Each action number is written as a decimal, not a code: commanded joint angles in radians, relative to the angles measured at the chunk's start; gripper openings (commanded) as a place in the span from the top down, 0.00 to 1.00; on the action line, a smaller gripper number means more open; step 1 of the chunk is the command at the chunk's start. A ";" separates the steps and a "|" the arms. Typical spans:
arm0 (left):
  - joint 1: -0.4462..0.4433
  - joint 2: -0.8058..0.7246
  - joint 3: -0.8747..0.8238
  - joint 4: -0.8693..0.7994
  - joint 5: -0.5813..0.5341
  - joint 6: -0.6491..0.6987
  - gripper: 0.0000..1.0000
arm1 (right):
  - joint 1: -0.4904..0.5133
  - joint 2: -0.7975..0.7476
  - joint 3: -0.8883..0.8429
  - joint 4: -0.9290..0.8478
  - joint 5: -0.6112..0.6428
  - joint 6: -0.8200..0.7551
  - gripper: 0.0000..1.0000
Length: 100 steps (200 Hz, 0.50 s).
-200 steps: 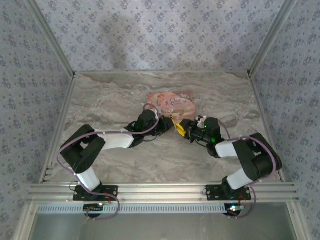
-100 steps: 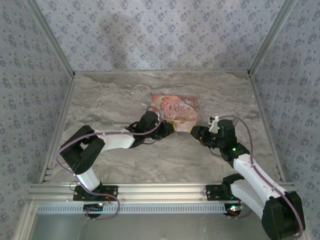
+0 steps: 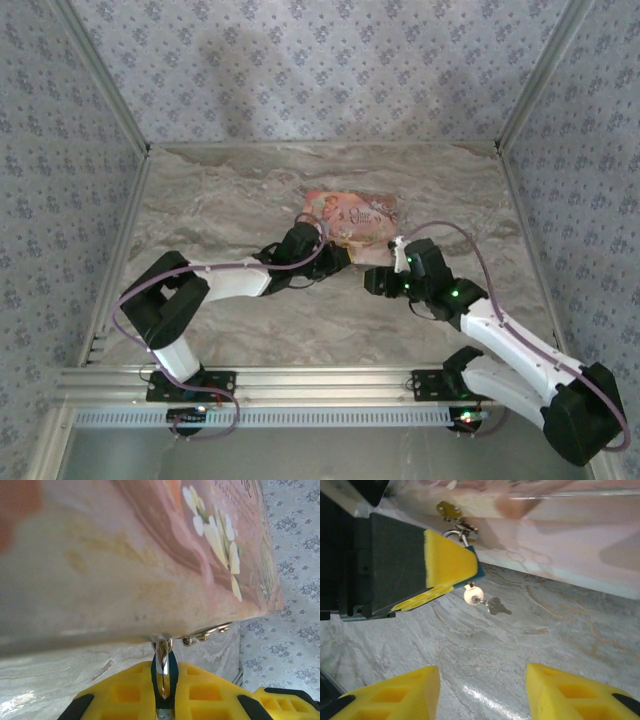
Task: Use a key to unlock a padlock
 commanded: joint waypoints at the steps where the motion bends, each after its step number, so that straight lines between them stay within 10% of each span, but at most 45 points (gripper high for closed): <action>1: -0.010 -0.038 0.051 0.038 0.020 -0.007 1.00 | 0.045 0.040 0.047 0.011 0.098 -0.086 0.48; 100: -0.008 -0.060 0.075 0.013 0.059 -0.007 1.00 | 0.065 0.231 0.145 0.080 0.136 -0.205 0.52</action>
